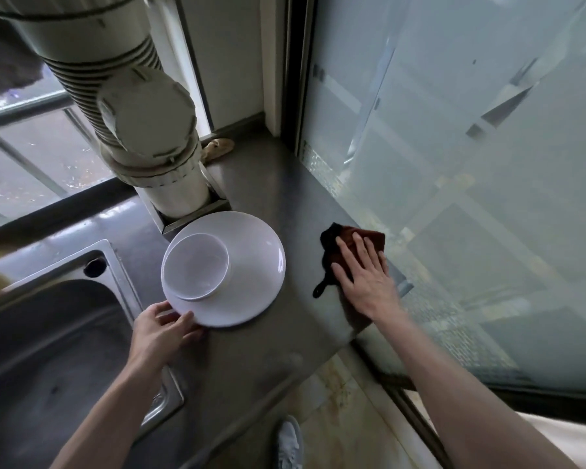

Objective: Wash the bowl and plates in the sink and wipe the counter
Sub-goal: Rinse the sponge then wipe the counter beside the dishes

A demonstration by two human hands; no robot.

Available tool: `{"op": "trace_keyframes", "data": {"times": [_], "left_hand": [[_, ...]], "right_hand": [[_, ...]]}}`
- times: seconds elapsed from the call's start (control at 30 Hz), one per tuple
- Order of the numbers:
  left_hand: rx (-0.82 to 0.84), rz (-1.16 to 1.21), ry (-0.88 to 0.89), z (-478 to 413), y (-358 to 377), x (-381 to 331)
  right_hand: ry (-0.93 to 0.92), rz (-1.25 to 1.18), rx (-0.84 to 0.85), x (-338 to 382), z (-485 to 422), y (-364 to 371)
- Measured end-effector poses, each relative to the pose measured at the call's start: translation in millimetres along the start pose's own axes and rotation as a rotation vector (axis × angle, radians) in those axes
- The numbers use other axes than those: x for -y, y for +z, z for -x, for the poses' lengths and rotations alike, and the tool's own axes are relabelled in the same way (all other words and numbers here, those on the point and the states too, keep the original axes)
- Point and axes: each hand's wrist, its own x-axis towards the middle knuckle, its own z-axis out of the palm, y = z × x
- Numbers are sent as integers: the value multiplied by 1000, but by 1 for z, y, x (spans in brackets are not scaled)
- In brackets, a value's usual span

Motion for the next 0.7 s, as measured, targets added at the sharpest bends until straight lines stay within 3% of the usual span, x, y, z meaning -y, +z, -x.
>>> {"op": "trace_keyframes", "data": {"times": [0.17, 0.33, 0.5, 0.7], "left_hand": [[37, -18, 8, 3, 7, -6], [70, -268, 88, -2, 5, -8], [46, -639, 291, 8, -19, -6], [81, -689, 514, 27, -86, 14]], "right_hand": [[114, -43, -77, -14, 29, 7], [134, -31, -129, 7, 61, 25], [123, -50, -180, 50, 102, 53], [61, -58, -204, 122, 169, 96]]}}
